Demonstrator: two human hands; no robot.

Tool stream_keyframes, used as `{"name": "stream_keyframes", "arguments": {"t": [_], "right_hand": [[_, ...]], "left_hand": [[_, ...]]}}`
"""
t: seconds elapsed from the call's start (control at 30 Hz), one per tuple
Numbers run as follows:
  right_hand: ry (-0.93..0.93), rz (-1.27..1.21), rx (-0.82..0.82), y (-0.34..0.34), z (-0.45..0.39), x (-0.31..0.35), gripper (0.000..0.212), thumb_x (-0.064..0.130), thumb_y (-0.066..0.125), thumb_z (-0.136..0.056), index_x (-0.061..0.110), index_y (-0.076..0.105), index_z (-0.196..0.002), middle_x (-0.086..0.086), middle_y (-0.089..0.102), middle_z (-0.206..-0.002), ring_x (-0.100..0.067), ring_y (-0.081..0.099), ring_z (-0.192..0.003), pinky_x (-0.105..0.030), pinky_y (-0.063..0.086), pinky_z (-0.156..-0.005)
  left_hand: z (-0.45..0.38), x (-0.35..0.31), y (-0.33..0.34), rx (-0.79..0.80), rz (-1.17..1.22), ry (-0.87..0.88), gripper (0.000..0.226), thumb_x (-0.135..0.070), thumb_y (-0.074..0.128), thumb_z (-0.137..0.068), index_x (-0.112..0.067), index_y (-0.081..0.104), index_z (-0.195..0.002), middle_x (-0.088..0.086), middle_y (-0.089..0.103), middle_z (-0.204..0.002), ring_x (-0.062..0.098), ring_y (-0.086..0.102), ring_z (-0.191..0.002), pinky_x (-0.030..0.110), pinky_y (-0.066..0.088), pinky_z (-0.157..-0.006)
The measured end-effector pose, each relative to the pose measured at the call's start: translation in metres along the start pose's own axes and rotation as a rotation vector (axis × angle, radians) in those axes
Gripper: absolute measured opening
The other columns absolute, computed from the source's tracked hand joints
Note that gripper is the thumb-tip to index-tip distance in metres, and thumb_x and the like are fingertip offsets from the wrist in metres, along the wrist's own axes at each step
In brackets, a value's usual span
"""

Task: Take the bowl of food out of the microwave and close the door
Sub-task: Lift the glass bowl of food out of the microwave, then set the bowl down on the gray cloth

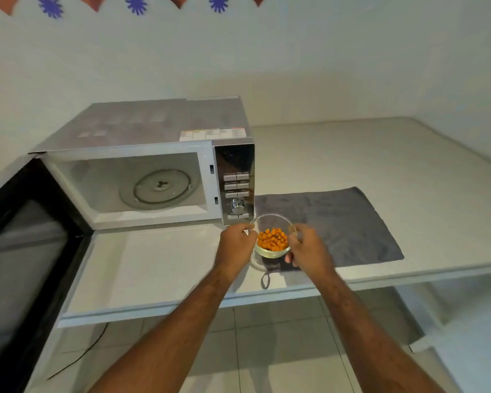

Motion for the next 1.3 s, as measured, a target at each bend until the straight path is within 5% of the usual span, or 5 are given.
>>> {"name": "stream_keyframes", "arguments": {"t": [0.37, 0.53, 0.93, 1.13, 1.3], "right_hand": [[0.021, 0.024, -0.071, -0.039, -0.035, -0.023, 0.027, 0.032, 0.044, -0.108, 0.015, 0.064, -0.116, -0.01, 0.073, -0.067, -0.018, 0.068, -0.06, -0.035, 0.057, -0.063], [0.037, 0.021, -0.085, -0.046, -0.042, -0.034, 0.028, 0.033, 0.043, -0.108, 0.014, 0.064, -0.108, -0.011, 0.072, -0.065, -0.021, 0.067, -0.06, -0.042, 0.06, -0.069], [0.102, 0.018, -0.136, -0.04, -0.043, -0.046, 0.029, 0.038, 0.047, -0.107, 0.017, 0.062, -0.119, -0.007, 0.073, -0.079, -0.018, 0.07, -0.07, -0.04, 0.061, -0.07], [0.127, -0.016, -0.244, -0.044, -0.036, -0.045, 0.047, 0.051, 0.053, -0.102, 0.019, 0.055, -0.136, 0.0, 0.069, -0.107, -0.023, 0.069, -0.097, -0.041, 0.058, -0.082], [0.002, -0.077, -0.4, -0.047, -0.019, -0.033, 0.029, 0.046, 0.056, -0.101, 0.028, 0.052, -0.123, 0.005, 0.056, -0.051, -0.002, 0.061, -0.046, -0.024, 0.041, -0.05]], "left_hand": [[-0.035, -0.027, 0.05, 0.175, -0.079, 0.03, 0.032, -0.019, 0.056, -0.104, -0.003, 0.068, -0.08, 0.008, 0.057, -0.069, 0.022, 0.053, -0.065, 0.041, 0.054, -0.062], [-0.042, -0.034, 0.065, 0.24, -0.128, 0.035, 0.033, -0.018, 0.051, -0.107, 0.002, 0.069, -0.088, 0.015, 0.06, -0.076, 0.025, 0.056, -0.071, 0.058, 0.062, -0.079], [-0.046, -0.025, 0.077, 0.269, -0.108, 0.014, 0.033, -0.028, 0.051, -0.11, -0.005, 0.075, -0.106, 0.023, 0.076, -0.101, 0.025, 0.068, -0.082, 0.052, 0.063, -0.084], [-0.027, -0.015, 0.063, 0.215, -0.124, 0.023, 0.059, -0.048, 0.054, -0.108, -0.014, 0.052, -0.156, 0.01, 0.062, -0.153, 0.026, 0.063, -0.132, 0.04, 0.051, -0.109], [0.002, 0.01, 0.028, 0.095, -0.058, 0.093, 0.047, -0.039, 0.058, -0.107, -0.022, 0.058, -0.151, -0.009, 0.063, -0.078, 0.006, 0.062, -0.073, 0.019, 0.052, -0.07]]}}
Point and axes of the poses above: each hand's wrist, its own z-axis away from the middle knuckle, its own y-axis out of the palm, x = y × z, the point moved 1 cm from there along -z, towards the middle knuckle
